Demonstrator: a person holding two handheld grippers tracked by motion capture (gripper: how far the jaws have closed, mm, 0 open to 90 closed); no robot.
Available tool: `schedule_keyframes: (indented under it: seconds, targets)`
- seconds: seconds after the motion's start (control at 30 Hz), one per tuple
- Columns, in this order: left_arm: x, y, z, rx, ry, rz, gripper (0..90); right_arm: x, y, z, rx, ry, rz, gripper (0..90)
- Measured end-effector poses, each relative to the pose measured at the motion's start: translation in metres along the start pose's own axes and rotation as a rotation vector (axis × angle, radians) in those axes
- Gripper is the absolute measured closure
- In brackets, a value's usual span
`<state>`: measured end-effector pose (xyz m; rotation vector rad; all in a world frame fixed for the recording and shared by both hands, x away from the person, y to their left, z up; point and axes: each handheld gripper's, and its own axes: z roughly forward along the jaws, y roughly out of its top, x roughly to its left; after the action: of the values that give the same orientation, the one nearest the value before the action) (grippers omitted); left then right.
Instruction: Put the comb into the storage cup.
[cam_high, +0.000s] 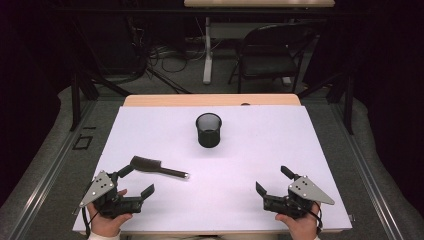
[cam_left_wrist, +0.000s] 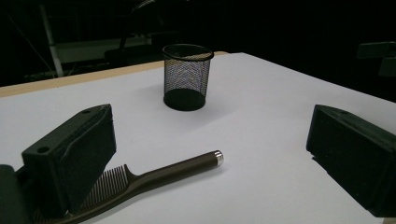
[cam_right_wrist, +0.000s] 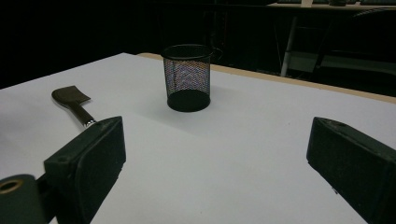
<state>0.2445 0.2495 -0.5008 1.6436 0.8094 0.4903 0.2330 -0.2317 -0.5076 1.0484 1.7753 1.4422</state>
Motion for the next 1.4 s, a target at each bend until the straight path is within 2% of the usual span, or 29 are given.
schedule_keyframes:
  seconds: [0.3,0.4,0.53,0.7,0.9,0.93,1.07,1.4]
  targets:
    - [0.0,0.0,0.005,0.021,-0.005,-0.004,1.6,-0.004,-0.003,0.0,0.016,-0.005,0.011,5.0]
    - [-0.001,-0.001,0.007,0.05,-0.004,0.001,2.4,-0.005,-0.003,0.002,0.013,-0.016,0.009,5.7]
    - [-0.003,-0.003,0.006,0.066,0.032,0.017,6.2,-0.004,-0.003,0.006,0.02,-0.013,0.007,6.2]
    - [-0.003,-0.003,0.006,0.071,0.025,-0.014,7.1,-0.002,-0.003,0.006,0.027,-0.009,-0.002,6.5]
    - [-0.002,-0.001,0.008,0.078,0.041,-0.046,15.4,-0.002,-0.004,0.006,0.026,-0.009,-0.003,7.1]
    - [0.0,-0.001,0.009,0.082,0.042,-0.063,15.4,-0.002,-0.004,0.006,0.026,-0.01,0.001,7.4]
    - [0.002,0.001,0.013,0.084,0.053,-0.08,16.9,-0.003,-0.004,0.007,0.029,-0.011,0.004,7.7]
    - [0.005,0.013,0.02,0.095,0.073,-0.116,29.6,-0.003,-0.006,0.01,0.038,-0.013,0.009,8.7]
